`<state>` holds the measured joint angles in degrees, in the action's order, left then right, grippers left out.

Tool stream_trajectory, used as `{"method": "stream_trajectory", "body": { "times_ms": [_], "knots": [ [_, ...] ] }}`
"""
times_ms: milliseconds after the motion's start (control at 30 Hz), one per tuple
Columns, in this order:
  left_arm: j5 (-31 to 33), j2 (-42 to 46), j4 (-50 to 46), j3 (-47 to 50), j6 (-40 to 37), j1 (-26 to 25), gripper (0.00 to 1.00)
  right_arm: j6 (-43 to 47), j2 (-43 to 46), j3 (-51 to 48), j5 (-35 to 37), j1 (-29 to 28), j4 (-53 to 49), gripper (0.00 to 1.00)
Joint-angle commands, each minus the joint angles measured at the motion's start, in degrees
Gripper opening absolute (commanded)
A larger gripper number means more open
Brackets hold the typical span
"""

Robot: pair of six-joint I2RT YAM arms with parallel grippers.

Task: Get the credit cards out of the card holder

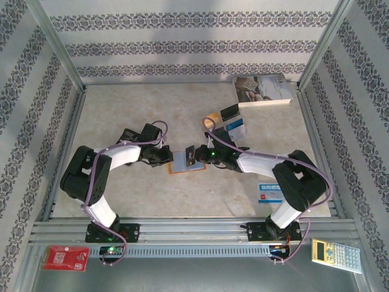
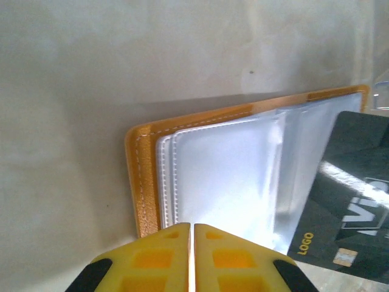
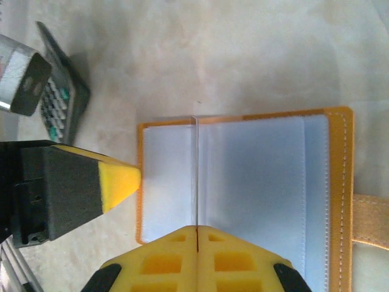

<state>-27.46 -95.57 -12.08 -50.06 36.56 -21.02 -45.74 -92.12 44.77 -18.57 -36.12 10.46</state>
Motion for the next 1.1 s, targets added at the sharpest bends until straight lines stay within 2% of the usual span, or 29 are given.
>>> {"method": "stream_trajectory", "body": {
  "times_ms": [0,133,200,367,433,533,633,733,1067],
  "knots": [
    [1.42,5.03,-0.87,0.04,1.49,-0.52,0.15,1.74,2.74,-1.33,0.78,0.18,3.25,0.0],
    [1.01,10.94,2.15,2.04,4.65,-0.37,0.33,0.17,3.26,-1.36,-3.8,0.57,6.13,0.0],
    [-1.3,14.21,6.6,4.34,7.57,0.0,0.46,-1.17,3.17,-1.33,-6.01,0.69,8.0,0.0],
    [-7.17,18.46,15.85,8.38,13.06,1.1,0.71,-6.01,3.6,-1.97,-10.35,1.97,13.49,0.0],
    [-9.04,18.59,17.68,8.84,14.23,1.22,0.77,-7.56,3.87,-2.12,-12.5,2.48,16.18,0.0],
    [-11.5,17.89,19.99,8.7,14.97,1.29,0.79,-9.78,4.13,-1.97,-15.33,2.77,18.85,0.0],
    [-12.81,17.27,21.66,8.22,15.55,1.26,0.77,-11.99,4.06,-2.15,-17.33,3.05,21.41,0.0],
    [-14.32,16.67,23.41,7.55,16.3,1.27,0.68,-13.96,3.54,-2.15,-18.96,3.16,23.7,0.0],
    [-16.32,16.7,24.65,6.96,17.37,1.33,0.18,-16.29,1.74,-2.15,-20.3,3.51,27.24,0.02]
  ]
}}
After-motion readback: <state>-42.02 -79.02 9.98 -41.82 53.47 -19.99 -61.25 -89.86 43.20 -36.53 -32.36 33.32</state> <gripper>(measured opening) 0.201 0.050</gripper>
